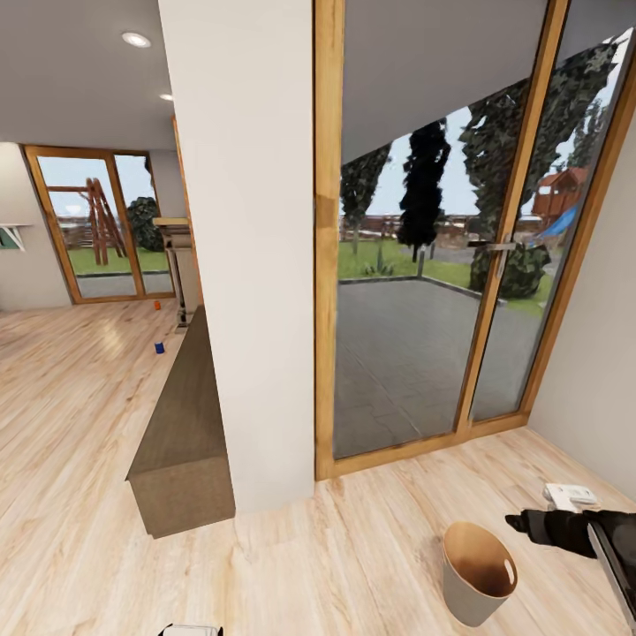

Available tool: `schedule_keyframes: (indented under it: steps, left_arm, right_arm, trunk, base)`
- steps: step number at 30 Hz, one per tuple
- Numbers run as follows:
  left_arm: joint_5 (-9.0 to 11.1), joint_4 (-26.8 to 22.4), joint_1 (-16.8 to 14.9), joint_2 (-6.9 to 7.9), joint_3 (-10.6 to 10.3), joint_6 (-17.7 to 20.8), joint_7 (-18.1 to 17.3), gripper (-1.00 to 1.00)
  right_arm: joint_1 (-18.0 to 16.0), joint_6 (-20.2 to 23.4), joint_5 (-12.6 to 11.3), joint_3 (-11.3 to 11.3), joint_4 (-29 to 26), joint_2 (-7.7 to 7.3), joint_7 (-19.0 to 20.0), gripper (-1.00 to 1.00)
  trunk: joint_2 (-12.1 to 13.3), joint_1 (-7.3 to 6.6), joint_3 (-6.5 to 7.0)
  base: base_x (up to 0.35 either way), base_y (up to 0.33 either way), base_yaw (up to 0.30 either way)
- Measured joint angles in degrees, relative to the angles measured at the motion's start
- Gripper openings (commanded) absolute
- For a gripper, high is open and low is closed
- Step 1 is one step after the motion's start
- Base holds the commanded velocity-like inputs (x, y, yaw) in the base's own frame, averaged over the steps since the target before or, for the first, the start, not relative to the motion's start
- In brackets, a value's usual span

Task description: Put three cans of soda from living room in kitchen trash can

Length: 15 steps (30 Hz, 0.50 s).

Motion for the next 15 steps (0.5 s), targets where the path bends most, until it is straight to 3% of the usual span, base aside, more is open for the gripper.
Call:
schedule_keyframes:
  steps: [8, 10, 15]
  left_arm:
    - [0.0, 0.0, 0.0, 0.00, 0.0, 0.0, 0.0, 1.00]
    - [0.0, 0.0, 0.0, 0.00, 0.0, 0.0, 0.0, 1.00]
    - [0.0, 0.0, 0.0, 0.00, 0.0, 0.0, 0.0, 1.00]
  right_arm:
    - [-4.5, 2.1, 0.2, 3.1, 7.1, -1.58, 0.2, 1.00]
    - [-7.0, 4.8, 0.1, 5.4, 10.2, -2.15, 0.2, 1.00]
    - [-9.7, 4.8, 0.2, 7.3, 13.8, -2.44, 0.2, 1.00]
  trunk:
    - [0.0, 0.00, -0.01]
    - [0.0, 0.00, 0.00]
    - [0.0, 0.00, 0.00]
  base:
    - [0.001, 0.000, 0.000]
    - [0.000, 0.000, 0.000]
    - [0.000, 0.000, 0.000]
